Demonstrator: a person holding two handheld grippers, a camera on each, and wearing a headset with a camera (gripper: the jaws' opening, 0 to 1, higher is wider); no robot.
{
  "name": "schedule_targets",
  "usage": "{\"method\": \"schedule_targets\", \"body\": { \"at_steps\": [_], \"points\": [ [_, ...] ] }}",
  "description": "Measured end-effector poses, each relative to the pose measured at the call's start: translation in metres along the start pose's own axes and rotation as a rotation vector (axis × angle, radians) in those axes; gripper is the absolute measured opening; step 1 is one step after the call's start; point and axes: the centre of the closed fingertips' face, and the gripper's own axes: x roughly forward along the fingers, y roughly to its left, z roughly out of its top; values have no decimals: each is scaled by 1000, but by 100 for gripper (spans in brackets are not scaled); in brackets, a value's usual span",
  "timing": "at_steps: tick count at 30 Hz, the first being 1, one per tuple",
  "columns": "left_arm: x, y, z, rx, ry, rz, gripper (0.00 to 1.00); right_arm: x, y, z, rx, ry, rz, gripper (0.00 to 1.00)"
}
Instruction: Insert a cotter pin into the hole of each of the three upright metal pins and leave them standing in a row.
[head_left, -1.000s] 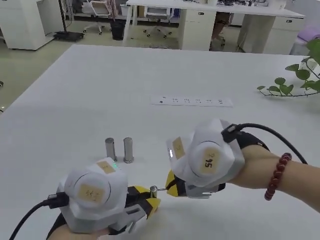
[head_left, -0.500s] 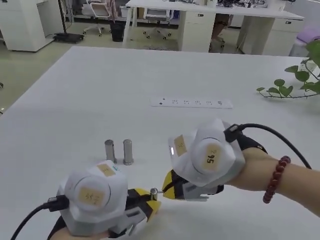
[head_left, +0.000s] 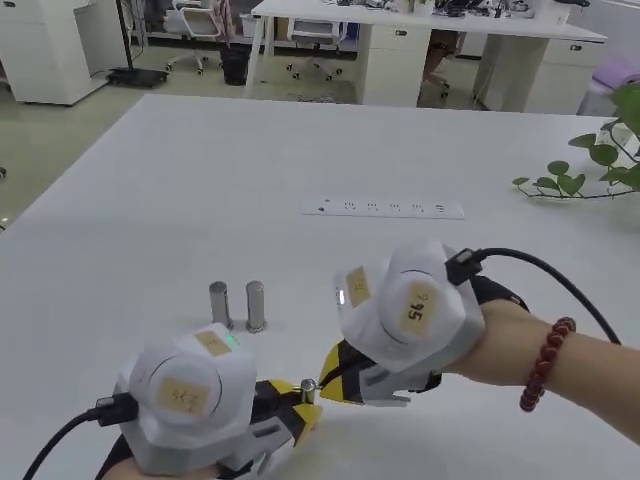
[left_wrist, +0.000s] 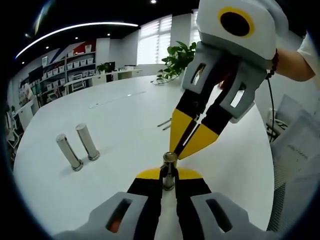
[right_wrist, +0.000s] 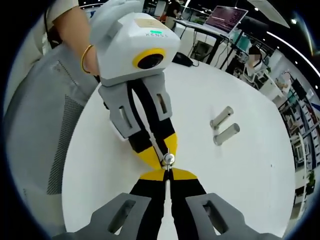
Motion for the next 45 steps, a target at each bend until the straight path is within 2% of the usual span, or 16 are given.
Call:
{"method": "schedule_targets", "body": {
  "at_steps": [4, 7, 18, 23, 45],
  "points": [
    [0, 0, 0, 0, 0, 1, 7, -1, 0, 2, 38, -25, 0, 5],
    [0, 0, 0, 0, 0, 1, 7, -3, 1, -1, 53, -22, 2, 8],
    [0, 0, 0, -10, -3, 1, 7, -10, -1, -12, 73, -14, -18, 7],
    [1, 1, -2, -45, -10, -10, 7, -9, -1, -11, 77, -22, -19, 6],
    [3, 1, -4, -71, -9, -21, 8, -3, 0, 1, 79, -49, -15, 5]
  ]
}}
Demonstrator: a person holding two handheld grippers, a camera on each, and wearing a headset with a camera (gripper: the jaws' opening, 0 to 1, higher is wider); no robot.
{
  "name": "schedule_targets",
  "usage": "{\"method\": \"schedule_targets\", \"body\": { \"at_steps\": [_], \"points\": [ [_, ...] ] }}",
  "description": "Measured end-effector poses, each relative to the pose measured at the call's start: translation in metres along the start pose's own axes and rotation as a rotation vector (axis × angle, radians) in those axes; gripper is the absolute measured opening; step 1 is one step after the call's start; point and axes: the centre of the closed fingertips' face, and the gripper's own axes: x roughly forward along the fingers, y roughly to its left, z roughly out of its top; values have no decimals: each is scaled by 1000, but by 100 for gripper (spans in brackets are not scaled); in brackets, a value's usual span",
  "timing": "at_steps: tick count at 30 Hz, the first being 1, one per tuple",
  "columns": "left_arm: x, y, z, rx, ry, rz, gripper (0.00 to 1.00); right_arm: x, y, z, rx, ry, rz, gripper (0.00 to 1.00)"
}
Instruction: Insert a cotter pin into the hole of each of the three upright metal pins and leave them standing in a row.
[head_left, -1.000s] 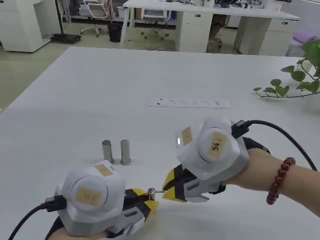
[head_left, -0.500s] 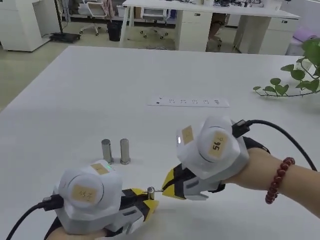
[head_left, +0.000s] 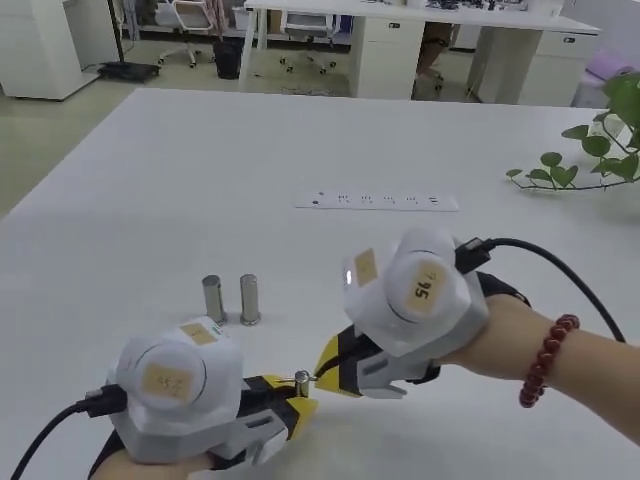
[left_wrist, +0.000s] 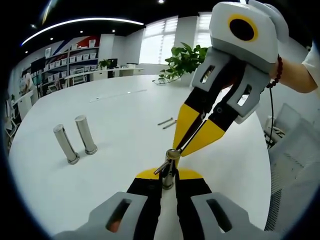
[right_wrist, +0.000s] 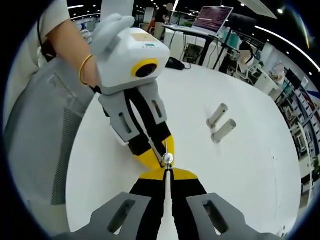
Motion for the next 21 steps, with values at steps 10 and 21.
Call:
{"method": "schedule_targets", "body": {
  "at_steps": [10, 21],
  "points": [
    [1, 0, -1, 4, 2, -3, 8, 0, 0, 1, 11, -3, -4, 4],
    [2, 0, -5, 9, 23, 2, 9, 1, 1, 2, 68, -23, -2, 6]
  ]
}}
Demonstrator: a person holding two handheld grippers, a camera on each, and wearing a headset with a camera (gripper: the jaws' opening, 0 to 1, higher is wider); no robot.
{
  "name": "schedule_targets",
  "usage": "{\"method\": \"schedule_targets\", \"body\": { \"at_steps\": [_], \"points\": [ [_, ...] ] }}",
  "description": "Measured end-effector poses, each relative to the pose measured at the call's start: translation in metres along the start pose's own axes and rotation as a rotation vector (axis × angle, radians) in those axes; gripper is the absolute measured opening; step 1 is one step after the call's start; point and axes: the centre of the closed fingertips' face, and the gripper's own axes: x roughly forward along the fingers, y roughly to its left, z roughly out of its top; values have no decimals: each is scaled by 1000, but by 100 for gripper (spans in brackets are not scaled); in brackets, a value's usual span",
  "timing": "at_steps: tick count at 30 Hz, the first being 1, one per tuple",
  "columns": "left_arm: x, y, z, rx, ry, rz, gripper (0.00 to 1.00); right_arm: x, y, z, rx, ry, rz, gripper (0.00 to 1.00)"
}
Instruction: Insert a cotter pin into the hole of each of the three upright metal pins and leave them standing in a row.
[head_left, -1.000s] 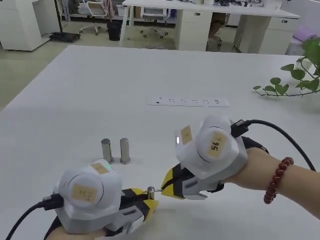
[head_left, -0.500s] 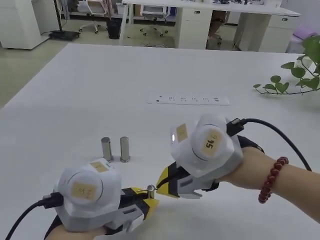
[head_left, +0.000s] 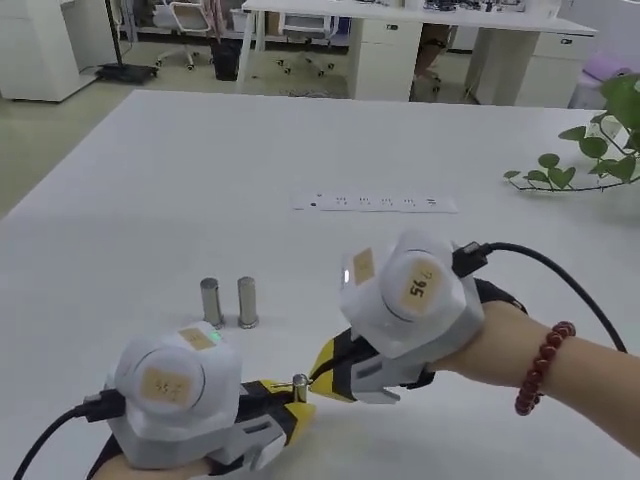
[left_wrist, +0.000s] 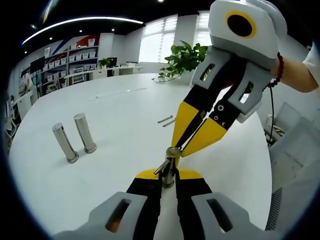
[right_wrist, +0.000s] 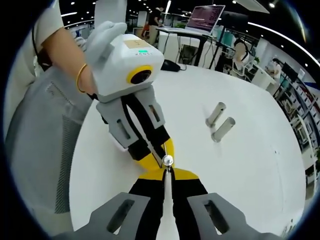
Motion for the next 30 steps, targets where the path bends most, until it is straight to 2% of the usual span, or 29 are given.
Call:
{"method": "schedule_targets", "body": {
  "at_steps": [4, 12, 19, 30],
  "points": [
    [-1, 1, -5, 15, 22, 2, 15, -1, 0, -1, 6, -2, -4, 8],
    [-10, 0, -1, 21, 19, 1, 25, -4, 0, 2, 51, -31, 0, 15],
    [-19, -4, -3, 52, 34, -7, 34, -6, 0, 5, 78, -56, 0, 17],
    [-39, 0, 5, 29, -8, 12, 43, -11, -1, 13, 137, -104, 1, 22]
  ]
}}
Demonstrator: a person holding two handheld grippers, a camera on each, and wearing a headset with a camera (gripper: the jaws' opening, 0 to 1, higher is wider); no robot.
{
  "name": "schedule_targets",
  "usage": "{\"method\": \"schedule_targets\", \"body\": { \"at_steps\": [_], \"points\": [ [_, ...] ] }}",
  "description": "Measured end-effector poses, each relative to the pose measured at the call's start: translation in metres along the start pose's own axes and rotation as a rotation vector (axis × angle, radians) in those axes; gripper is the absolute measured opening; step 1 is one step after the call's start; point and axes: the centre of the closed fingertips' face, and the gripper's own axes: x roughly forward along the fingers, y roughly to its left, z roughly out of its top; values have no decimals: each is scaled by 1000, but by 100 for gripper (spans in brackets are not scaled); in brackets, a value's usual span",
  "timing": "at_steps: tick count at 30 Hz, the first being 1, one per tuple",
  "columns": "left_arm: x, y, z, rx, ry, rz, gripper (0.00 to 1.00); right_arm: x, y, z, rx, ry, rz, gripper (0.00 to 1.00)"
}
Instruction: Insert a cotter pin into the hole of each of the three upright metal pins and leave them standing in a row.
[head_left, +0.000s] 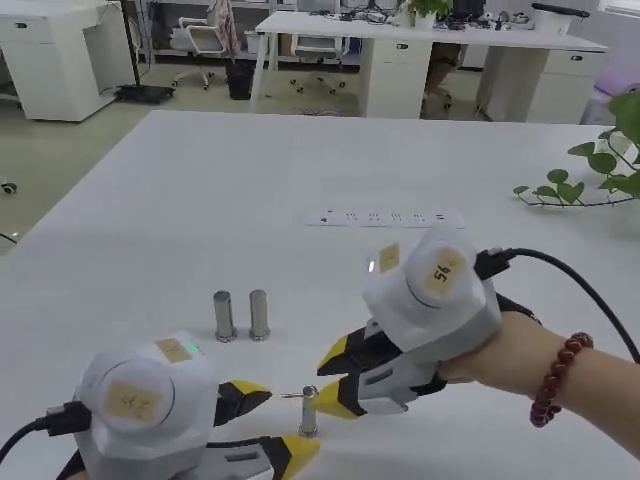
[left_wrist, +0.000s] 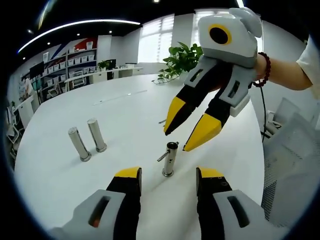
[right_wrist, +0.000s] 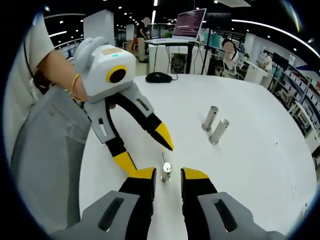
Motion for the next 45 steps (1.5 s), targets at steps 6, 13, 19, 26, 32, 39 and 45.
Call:
{"method": "schedule_targets", "body": {
  "at_steps": [6, 13, 19, 26, 32, 39, 45],
  "points": [
    [-9, -3, 4, -12, -17, 8, 50, -3, 0, 3, 31, -23, -4, 25],
    [-21, -5, 14, -26, -62, 20, 59, -8, -12, 17, 125, -104, -35, 28],
    [-29, -7, 23, -32, -92, 22, 64, -7, -23, 25, 151, -143, -55, 34],
    [-39, -12, 33, -47, -128, 24, 74, -1, -37, 31, 179, -188, -67, 36],
    [-44, -11, 35, -60, -145, 43, 83, 9, -49, 36, 188, -217, -79, 38],
    [-47, -12, 31, -50, -133, 58, 91, 21, -63, 41, 191, -249, -96, 41],
    [-49, -13, 32, -46, -139, 66, 97, 32, -72, 45, 168, -264, -112, 40]
  ]
}}
